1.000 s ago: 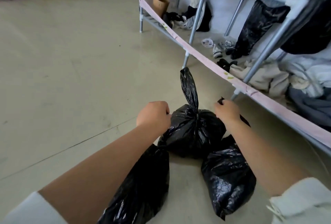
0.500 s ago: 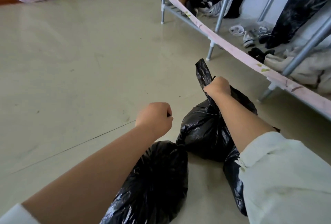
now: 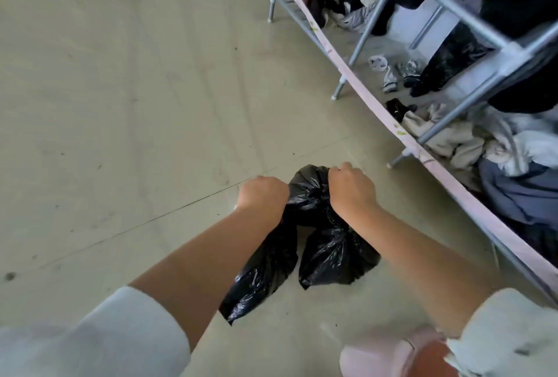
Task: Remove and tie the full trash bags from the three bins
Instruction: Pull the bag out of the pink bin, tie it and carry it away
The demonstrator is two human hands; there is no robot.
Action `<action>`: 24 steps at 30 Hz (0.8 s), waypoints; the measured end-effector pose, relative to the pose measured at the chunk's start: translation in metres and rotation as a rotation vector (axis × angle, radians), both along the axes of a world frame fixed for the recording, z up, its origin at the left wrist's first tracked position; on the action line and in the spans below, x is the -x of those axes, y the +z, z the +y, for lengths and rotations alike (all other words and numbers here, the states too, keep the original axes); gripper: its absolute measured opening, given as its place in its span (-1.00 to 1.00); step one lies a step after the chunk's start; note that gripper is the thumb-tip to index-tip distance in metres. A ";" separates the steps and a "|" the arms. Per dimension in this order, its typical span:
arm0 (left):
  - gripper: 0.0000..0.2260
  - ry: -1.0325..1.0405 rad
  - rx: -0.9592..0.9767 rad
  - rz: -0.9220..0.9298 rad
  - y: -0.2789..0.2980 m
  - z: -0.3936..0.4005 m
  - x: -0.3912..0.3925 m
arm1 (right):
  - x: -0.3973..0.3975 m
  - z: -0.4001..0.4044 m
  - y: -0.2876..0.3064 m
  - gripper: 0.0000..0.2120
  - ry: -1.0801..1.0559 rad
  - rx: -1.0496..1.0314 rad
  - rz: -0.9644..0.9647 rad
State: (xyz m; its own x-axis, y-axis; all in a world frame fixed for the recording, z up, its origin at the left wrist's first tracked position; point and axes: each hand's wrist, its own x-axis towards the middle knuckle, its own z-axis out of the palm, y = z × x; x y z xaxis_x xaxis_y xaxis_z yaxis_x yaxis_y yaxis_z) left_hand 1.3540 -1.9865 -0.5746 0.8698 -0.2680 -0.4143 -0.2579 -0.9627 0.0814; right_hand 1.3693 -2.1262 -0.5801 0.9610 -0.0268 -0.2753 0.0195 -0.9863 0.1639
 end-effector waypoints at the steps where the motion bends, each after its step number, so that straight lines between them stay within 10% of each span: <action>1: -0.72 -0.014 -0.015 0.008 0.021 0.008 0.005 | 0.006 0.007 0.019 -0.72 0.034 0.016 0.027; 15: -0.72 0.071 -0.002 -0.070 0.353 0.167 -0.026 | -0.032 0.157 0.368 -0.70 0.319 -0.045 0.043; 24: -0.69 0.222 -0.109 -0.165 0.456 0.256 -0.175 | -0.183 0.241 0.473 -0.75 0.480 -0.133 -0.038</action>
State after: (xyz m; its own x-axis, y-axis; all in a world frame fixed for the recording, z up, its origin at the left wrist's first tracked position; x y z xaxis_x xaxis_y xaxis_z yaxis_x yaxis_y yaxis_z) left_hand 1.5286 -1.7309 -0.1190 0.9601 -0.0253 -0.2784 -0.0411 -0.9978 -0.0510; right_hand 1.5521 -1.8848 -0.1076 0.8656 0.4542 -0.2107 0.4730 -0.8798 0.0466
